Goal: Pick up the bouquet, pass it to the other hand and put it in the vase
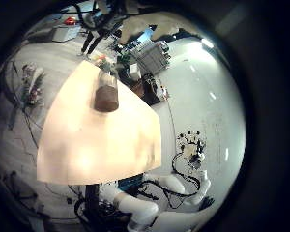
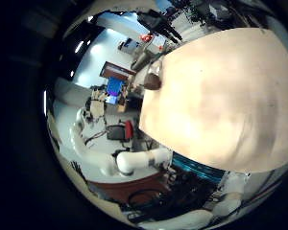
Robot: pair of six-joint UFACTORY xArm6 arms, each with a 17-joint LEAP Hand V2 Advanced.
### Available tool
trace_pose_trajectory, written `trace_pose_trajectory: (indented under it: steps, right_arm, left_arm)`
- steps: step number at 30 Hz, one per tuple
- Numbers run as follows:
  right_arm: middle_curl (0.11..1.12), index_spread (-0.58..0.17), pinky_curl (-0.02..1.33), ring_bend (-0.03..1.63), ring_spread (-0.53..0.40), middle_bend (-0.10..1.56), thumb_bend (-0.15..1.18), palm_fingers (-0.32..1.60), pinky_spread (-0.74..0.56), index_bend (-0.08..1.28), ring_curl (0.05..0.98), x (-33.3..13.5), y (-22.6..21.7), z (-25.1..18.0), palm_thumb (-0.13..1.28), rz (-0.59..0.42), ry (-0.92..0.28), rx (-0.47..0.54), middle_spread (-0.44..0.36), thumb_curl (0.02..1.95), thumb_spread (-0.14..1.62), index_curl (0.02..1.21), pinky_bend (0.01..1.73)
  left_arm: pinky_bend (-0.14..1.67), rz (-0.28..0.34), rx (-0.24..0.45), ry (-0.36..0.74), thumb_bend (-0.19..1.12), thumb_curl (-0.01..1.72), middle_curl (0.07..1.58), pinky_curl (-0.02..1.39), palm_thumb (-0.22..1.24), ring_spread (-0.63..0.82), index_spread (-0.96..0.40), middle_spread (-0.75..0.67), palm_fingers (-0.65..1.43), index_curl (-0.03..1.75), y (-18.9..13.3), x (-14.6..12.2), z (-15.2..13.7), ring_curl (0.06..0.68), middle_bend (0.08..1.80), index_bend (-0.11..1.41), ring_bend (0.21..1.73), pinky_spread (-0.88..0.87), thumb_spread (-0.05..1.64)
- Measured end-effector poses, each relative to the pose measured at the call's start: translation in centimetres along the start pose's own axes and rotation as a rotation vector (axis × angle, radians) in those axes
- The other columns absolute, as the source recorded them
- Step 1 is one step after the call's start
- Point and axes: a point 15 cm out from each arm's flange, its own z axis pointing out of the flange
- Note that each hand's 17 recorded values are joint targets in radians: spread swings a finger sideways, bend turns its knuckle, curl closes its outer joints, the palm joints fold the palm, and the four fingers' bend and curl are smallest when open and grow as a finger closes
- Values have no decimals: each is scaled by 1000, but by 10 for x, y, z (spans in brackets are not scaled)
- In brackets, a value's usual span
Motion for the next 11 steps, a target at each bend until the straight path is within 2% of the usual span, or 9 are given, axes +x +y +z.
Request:
trace_pose_trajectory:
  steps: [5, 11]
  right_arm:
    - [334, -384, 215, 504, 192, 195, -26, 278, 506, 172, 197, 5, -1, -3, 717, 10, -10, 10, 37, 528, 989, 311, 615]
    - [333, -382, 213, 503, 191, 193, -24, 281, 503, 175, 197, 2, 0, -6, 715, 5, -1, 22, 37, 530, 984, 313, 614]
  left_arm:
    - [223, -10, 11, -7, -36, 337, 181, 247, 181, 726, 31, 602, -171, 135, 12, 12, 26, 161, 160, 111, 428, 822, 821]
    - [227, 15, -8, 20, -36, 335, 174, 239, 182, 726, 25, 598, -157, 127, 13, 15, 43, 166, 163, 117, 420, 815, 822]
